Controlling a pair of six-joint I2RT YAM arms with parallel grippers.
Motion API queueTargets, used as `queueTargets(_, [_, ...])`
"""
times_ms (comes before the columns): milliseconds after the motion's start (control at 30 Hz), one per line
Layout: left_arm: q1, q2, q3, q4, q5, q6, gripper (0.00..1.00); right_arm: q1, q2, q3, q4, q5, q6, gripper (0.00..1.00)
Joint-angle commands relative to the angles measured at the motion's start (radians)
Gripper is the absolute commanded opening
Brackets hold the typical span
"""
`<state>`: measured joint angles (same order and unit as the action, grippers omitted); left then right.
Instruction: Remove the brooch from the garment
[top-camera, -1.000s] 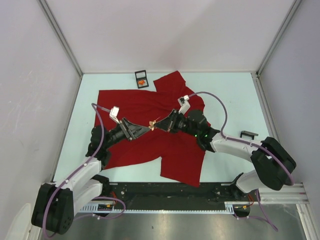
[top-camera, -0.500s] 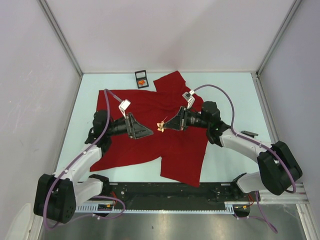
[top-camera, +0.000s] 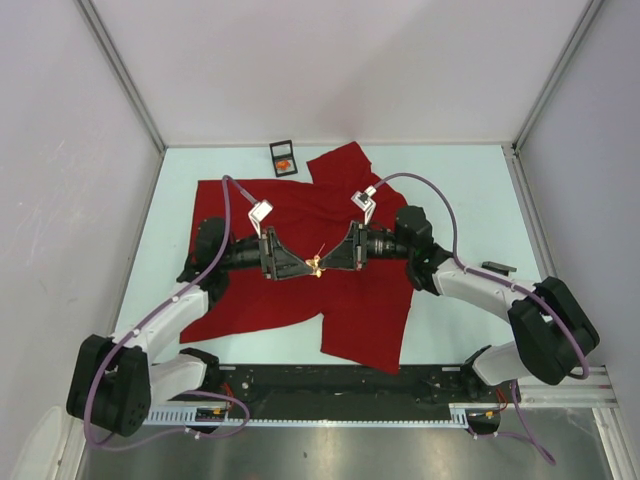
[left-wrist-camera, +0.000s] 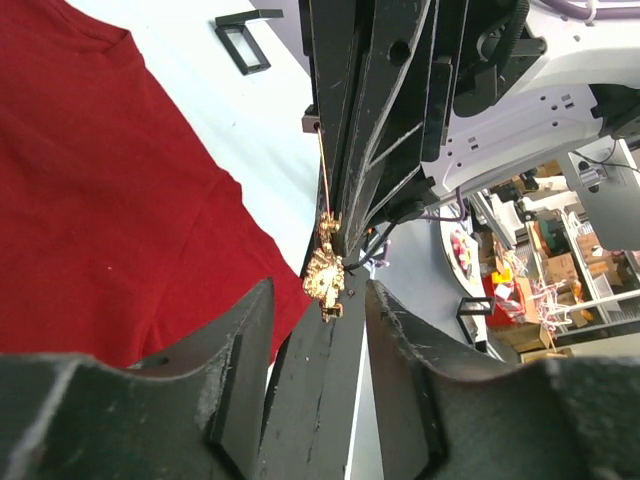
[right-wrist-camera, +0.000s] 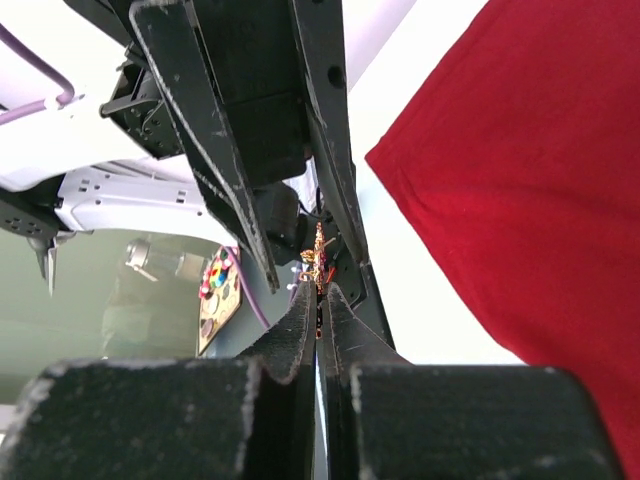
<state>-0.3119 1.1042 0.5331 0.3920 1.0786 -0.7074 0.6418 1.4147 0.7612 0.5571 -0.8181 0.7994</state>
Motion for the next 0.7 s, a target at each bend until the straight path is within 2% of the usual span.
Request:
queueTargets(0, [-0.003,0.011,0.039,0.099,0.038,-0.024,0.43,0.002,0.001,0.040,0.029,-0.046,-0.016,0.00])
queueTargets(333, [-0.003,0.022,0.025,0.163,0.066,-0.061,0.17,0.016,0.018,0.050,0.049,-0.065,-0.012,0.00])
queueTargets(433, [-0.001,0.029,0.028,0.162,0.066,-0.064,0.16,0.018,0.026,0.053,0.046,-0.076,-0.017,0.00])
queueTargets(600, [0.017,0.037,0.021,0.197,0.084,-0.099,0.23,0.015,0.017,0.053,0.021,-0.090,-0.034,0.00])
queueTargets(667, [0.023,0.036,0.016,0.206,0.089,-0.101,0.21,0.009,0.013,0.053,0.007,-0.093,-0.043,0.00])
